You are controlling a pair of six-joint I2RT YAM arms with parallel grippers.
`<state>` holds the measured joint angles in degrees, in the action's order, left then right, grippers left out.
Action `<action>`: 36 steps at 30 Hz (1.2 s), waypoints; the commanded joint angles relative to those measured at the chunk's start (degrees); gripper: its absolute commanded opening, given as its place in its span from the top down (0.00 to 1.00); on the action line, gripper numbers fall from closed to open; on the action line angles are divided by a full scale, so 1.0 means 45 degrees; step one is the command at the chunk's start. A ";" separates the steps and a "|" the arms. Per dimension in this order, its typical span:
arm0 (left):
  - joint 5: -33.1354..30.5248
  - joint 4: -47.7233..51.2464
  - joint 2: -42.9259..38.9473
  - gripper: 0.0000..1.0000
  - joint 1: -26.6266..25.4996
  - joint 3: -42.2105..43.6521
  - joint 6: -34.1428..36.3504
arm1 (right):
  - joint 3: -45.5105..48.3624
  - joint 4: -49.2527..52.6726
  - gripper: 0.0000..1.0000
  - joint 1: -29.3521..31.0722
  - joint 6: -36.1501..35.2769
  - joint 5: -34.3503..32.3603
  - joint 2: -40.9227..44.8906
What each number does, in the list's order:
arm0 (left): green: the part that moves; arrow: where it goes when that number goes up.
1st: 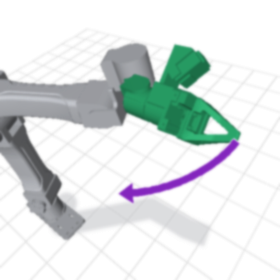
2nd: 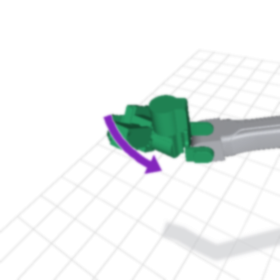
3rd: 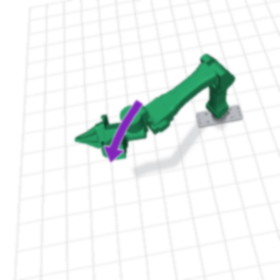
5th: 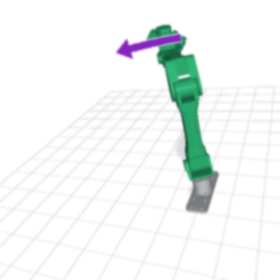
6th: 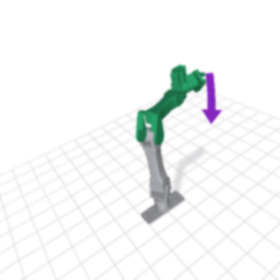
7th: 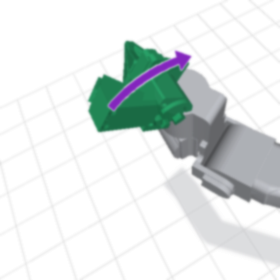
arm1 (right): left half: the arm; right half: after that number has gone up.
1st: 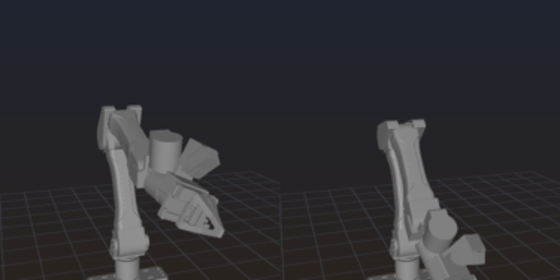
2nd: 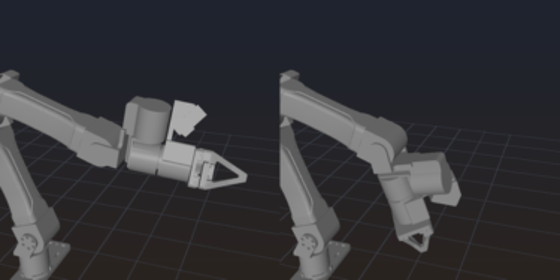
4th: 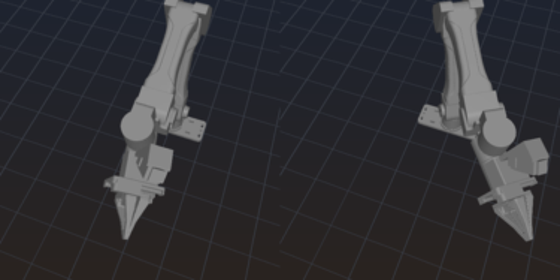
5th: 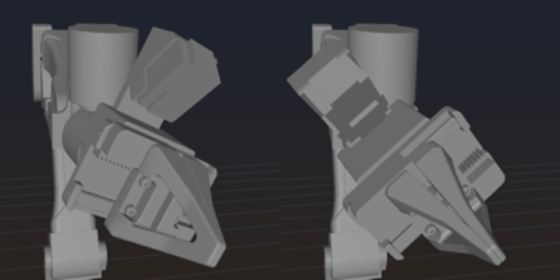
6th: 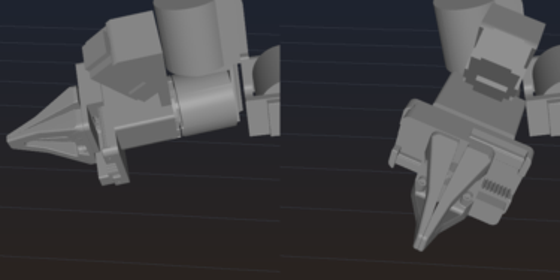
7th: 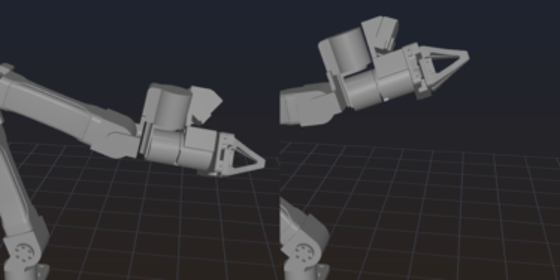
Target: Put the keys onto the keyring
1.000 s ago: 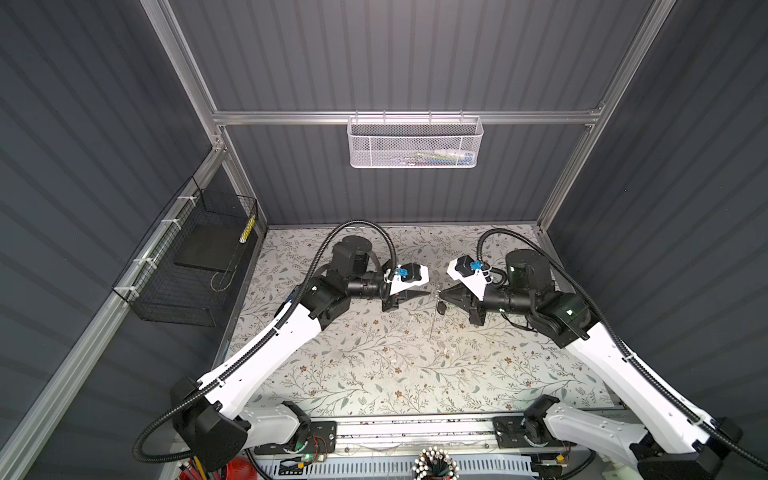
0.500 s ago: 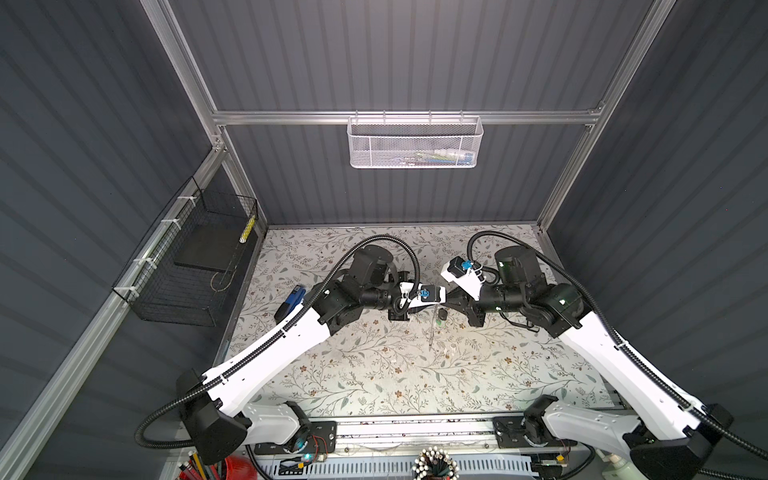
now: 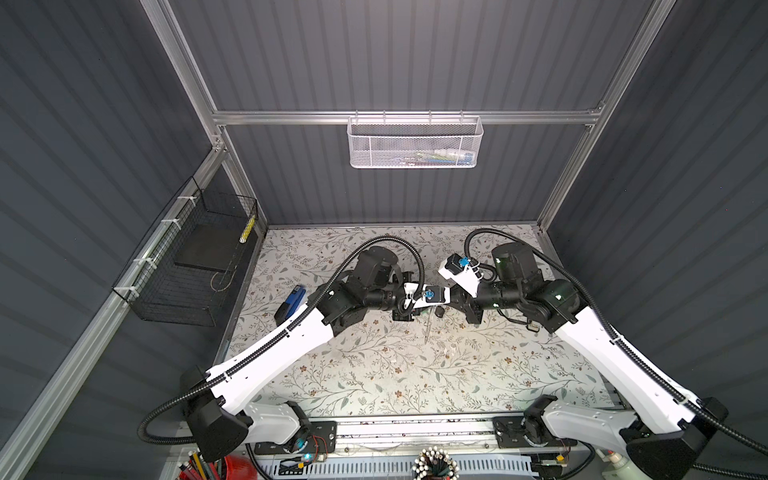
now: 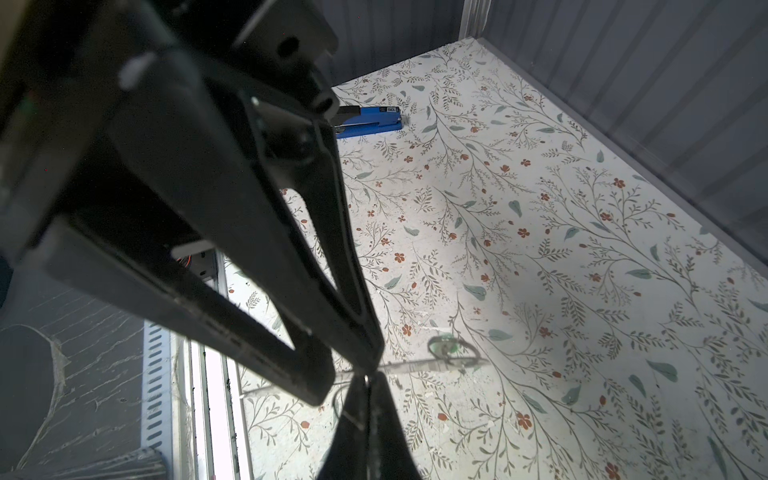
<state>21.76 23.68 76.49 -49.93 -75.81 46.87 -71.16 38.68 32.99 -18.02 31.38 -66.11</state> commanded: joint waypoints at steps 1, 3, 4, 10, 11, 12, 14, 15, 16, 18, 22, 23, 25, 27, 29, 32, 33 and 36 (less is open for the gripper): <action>-0.0083 0.0015 0.0243 0.79 -0.0090 -0.0267 -0.0195 | -0.0328 0.0013 1.00 0.0047 0.0051 0.0331 0.0116; -0.0213 0.0198 0.0324 0.79 -0.0111 -0.0348 -0.0143 | -0.0302 -0.0018 1.00 0.0039 -0.0031 0.0327 0.0191; -0.0276 0.0254 0.0337 0.79 -0.0115 -0.0365 -0.0114 | -0.0293 -0.0019 1.00 0.0054 -0.0056 0.0328 0.0213; -0.0364 0.0517 0.0400 0.85 -0.0112 -0.0494 0.0009 | -0.0077 -0.0077 1.00 0.0088 -0.0360 0.0312 0.0357; -0.0314 0.0562 0.0416 0.86 -0.0111 -0.0553 0.0014 | -0.0036 -0.0101 1.00 0.0109 -0.0385 0.0265 0.0354; -0.0296 0.0591 0.0434 0.87 -0.0119 -0.0574 0.0023 | -0.0004 -0.0101 1.00 0.0116 -0.0465 0.0226 0.0354; -0.0226 0.0628 0.0420 0.88 -0.0097 -0.0592 0.0046 | 0.0050 -0.0114 1.00 0.0158 -0.0598 0.0087 0.0354; -0.0189 0.0656 0.0415 0.88 -0.0105 -0.0612 0.0058 | 0.0093 -0.0085 1.00 0.0185 -0.0663 -0.0001 0.0354; -0.0160 0.0707 0.0424 0.88 -0.0121 -0.0630 0.0081 | 0.0104 -0.0076 1.00 0.0204 -0.0715 -0.0081 0.0356; -0.0167 0.0773 0.0420 0.90 -0.0114 -0.0653 0.0097 | 0.0101 -0.0055 1.00 0.0211 -0.0782 -0.0141 0.0355; -0.0074 0.0849 0.0493 0.91 -0.0098 -0.0676 0.0097 | 0.0168 -0.0295 1.00 0.0287 -0.0894 -0.0078 0.0729; -0.0060 0.0846 0.0520 0.91 -0.0122 -0.0711 0.0073 | 0.0188 -0.0338 1.00 0.0323 -0.0914 -0.0060 0.0763; -0.0011 0.0865 0.0558 0.91 -0.0126 -0.0723 0.0076 | 0.0194 -0.0411 1.00 0.0353 -0.0947 -0.0058 0.0804; 0.0028 0.0851 0.0610 0.91 -0.0131 -0.0731 0.0062 | 0.0203 -0.0522 1.00 0.0389 -0.0946 0.0028 0.0860; 0.0026 0.0877 0.0634 0.91 -0.0116 -0.0726 0.0065 | 0.0274 -0.0714 1.00 0.0421 -0.0964 0.0078 0.0970; 0.0022 0.0934 0.0656 0.92 -0.0134 -0.0712 0.0033 | 0.0386 -0.0896 1.00 0.0415 -0.0995 0.0098 0.1105; 0.0028 0.0967 0.0676 0.93 -0.0134 -0.0715 0.0038 | 0.0409 -0.0959 1.00 0.0415 -0.0997 0.0117 0.1132; 0.0134 0.0973 0.0669 1.00 -0.0121 -0.0661 0.0033 | 0.0551 -0.1252 0.99 0.0414 -0.0920 0.0106 0.1285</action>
<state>21.96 25.96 78.28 -50.24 -78.02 46.87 -68.75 38.02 34.02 -21.96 28.84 -62.24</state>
